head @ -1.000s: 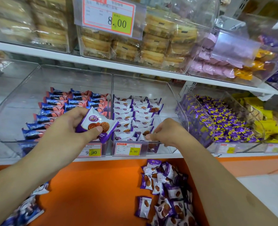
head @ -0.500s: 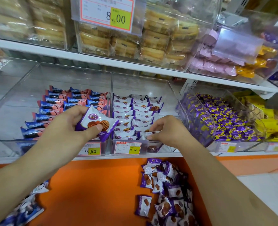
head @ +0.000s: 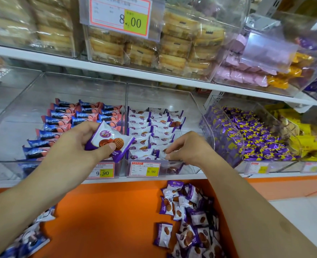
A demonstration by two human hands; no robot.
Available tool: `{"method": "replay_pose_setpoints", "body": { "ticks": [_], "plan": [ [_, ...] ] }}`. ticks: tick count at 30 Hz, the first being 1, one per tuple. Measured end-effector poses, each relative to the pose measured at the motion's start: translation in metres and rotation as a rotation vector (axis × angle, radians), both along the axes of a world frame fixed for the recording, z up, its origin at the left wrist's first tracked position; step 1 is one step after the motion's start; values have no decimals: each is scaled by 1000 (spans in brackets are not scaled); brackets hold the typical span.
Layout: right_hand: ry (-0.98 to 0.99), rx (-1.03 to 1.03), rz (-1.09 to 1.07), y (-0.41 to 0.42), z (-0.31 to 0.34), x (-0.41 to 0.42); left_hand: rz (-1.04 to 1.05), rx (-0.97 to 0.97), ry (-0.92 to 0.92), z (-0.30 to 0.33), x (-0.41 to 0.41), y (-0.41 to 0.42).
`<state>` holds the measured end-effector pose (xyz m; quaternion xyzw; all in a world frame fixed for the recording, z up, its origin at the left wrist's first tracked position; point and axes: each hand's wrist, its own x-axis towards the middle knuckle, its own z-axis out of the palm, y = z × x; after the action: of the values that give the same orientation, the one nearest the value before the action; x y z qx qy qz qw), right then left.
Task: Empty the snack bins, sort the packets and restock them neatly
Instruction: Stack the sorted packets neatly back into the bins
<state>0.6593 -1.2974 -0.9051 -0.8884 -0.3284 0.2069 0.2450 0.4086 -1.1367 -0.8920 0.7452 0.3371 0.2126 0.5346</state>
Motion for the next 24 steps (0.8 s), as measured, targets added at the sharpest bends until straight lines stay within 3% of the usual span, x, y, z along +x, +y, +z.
{"method": "replay_pose_setpoints", "body": {
  "ticks": [11,24],
  "plan": [
    [58,-5,76,-8,6,-2,16,-25,1,3,1,-3],
    [151,79,-9,-15,13,0,26,-17,0,7,2,-8]
  ]
}}
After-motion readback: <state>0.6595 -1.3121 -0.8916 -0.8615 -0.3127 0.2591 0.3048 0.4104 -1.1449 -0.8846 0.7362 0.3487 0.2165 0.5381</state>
